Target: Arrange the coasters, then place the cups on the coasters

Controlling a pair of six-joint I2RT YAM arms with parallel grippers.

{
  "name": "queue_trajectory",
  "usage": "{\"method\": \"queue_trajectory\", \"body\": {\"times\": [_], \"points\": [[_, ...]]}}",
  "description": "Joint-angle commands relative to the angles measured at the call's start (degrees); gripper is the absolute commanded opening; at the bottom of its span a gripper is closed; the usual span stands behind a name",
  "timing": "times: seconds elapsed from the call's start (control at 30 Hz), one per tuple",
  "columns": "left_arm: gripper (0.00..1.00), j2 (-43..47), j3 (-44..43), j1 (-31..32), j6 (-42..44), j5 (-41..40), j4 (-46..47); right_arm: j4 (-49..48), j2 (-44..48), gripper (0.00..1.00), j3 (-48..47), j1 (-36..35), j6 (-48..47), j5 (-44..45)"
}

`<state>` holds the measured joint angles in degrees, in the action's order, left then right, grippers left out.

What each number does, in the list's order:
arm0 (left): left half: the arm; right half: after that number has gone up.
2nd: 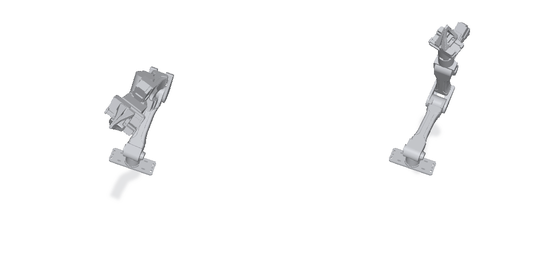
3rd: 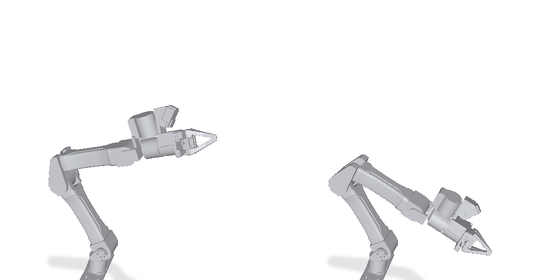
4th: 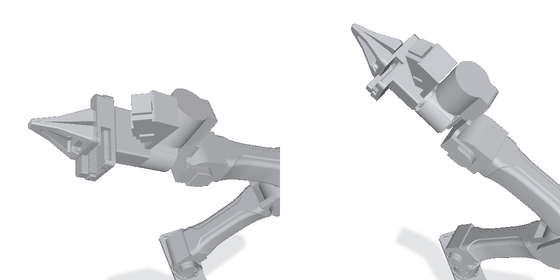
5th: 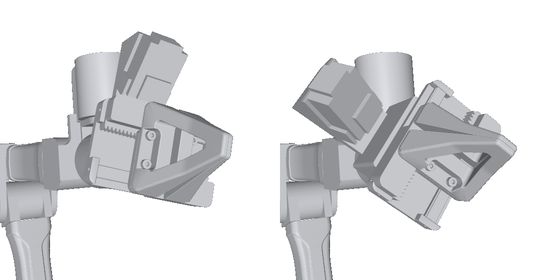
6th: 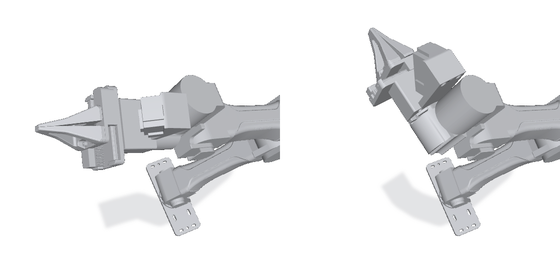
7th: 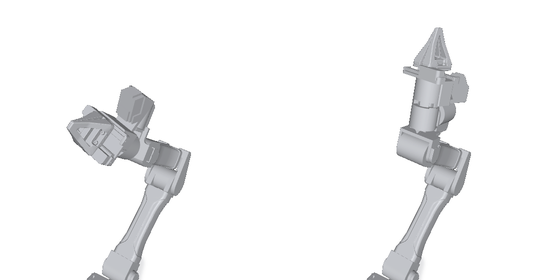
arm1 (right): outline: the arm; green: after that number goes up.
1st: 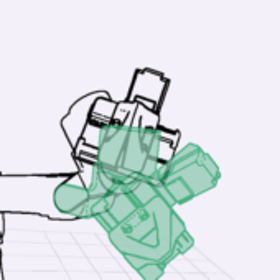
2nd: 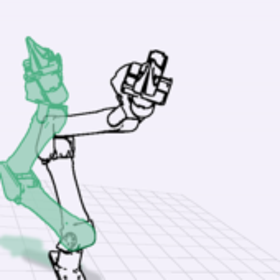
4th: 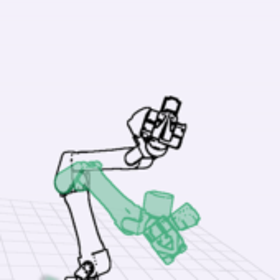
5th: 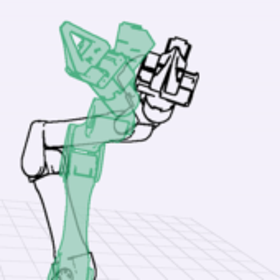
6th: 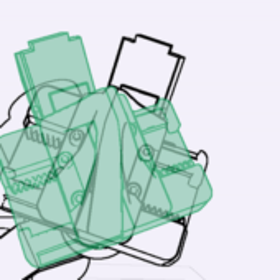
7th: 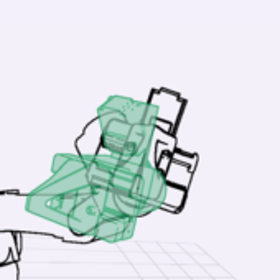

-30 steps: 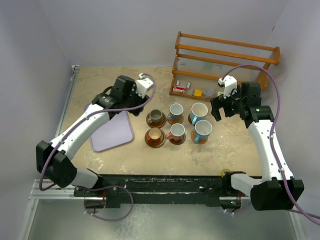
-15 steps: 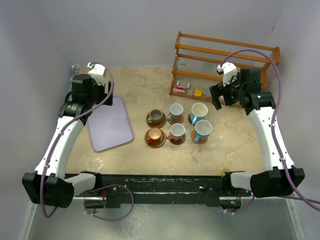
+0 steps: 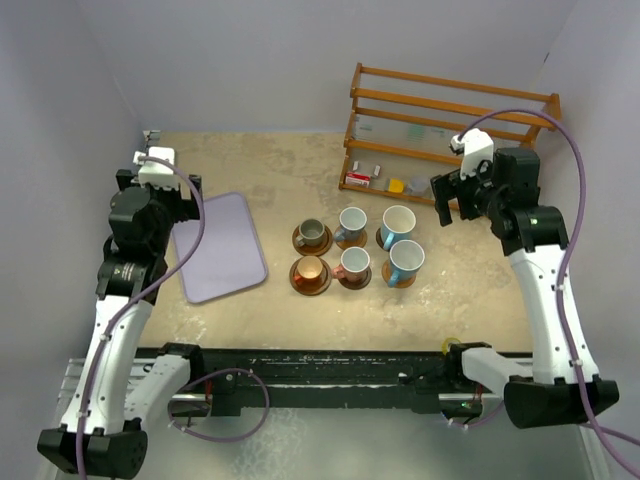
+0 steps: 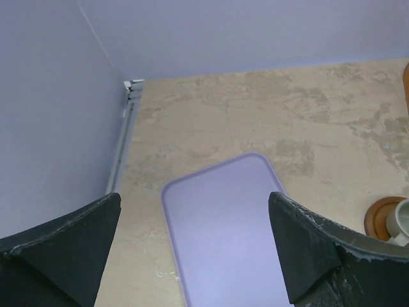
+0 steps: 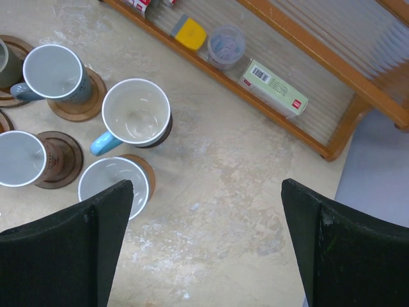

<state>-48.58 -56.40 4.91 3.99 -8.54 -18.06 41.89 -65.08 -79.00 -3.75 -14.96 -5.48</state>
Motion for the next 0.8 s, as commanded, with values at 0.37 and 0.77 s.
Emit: {"method": "queue_trajectory", "body": {"times": [0.37, 0.77], "points": [[0.93, 4.8, 5.3, -0.2, 4.5, -1.7, 5.0, -14.2, 10.4, 1.00, 15.4, -0.1, 8.2, 5.0], [0.93, 10.7, 9.9, -0.2, 1.2, -3.2, 7.9, -15.4, 17.9, 1.00, 17.5, -0.1, 6.9, 10.3]]}}
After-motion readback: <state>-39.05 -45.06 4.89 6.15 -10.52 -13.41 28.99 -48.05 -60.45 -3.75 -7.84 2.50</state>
